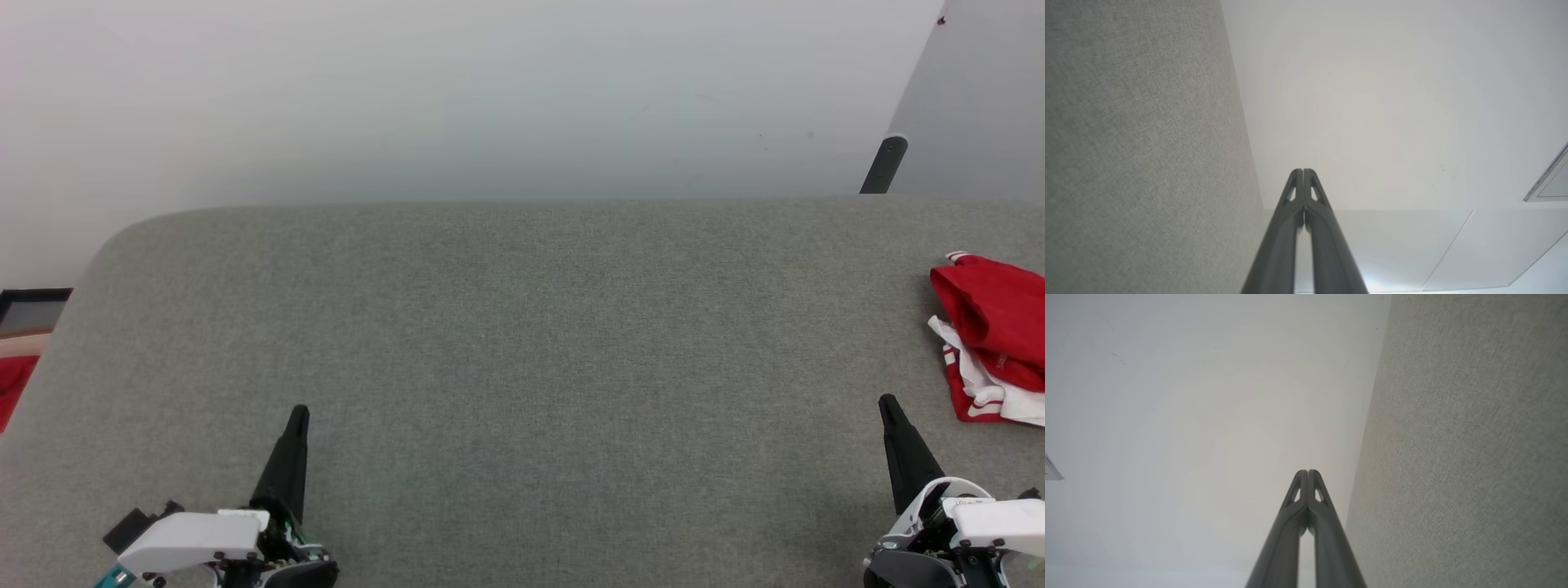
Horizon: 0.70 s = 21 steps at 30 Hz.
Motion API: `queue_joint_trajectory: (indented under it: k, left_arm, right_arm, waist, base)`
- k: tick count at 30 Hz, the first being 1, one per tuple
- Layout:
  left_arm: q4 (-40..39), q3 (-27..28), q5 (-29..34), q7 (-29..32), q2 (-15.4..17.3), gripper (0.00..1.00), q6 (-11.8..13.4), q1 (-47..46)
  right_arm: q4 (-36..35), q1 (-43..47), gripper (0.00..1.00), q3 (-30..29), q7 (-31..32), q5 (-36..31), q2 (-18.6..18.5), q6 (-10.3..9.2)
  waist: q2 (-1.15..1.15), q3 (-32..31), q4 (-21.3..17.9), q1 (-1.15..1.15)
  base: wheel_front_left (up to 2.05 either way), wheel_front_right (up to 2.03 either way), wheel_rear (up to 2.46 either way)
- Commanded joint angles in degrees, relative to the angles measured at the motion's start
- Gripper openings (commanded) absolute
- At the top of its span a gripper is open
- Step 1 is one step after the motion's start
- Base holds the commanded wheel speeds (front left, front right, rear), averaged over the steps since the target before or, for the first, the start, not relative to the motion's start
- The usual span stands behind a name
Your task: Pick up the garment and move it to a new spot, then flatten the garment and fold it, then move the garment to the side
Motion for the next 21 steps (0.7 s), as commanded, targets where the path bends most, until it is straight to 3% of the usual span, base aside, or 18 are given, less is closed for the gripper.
queue_joint_trajectory:
  k: [1,21]
  left_arm:
    - [0.05,0.1,-0.19,0.1,0.03,0.0,0.0,-0.47]
    - [0.05,0.08,-0.2,0.09,0.04,0.0,0.0,-0.47]
  right_arm:
    - [0.0,-0.2,0.0,-0.02,0.09,0.24,0.13,0.02]
    - [0.0,-0.2,0.0,-0.01,0.08,0.24,0.13,0.02]
  waist:
    - [0.0,0.0,0.0,0.0]
    - [0.0,0.0,0.0,0.0]
  base:
    - [0.0,0.0,0.0]
    - [0.0,0.0,0.0]
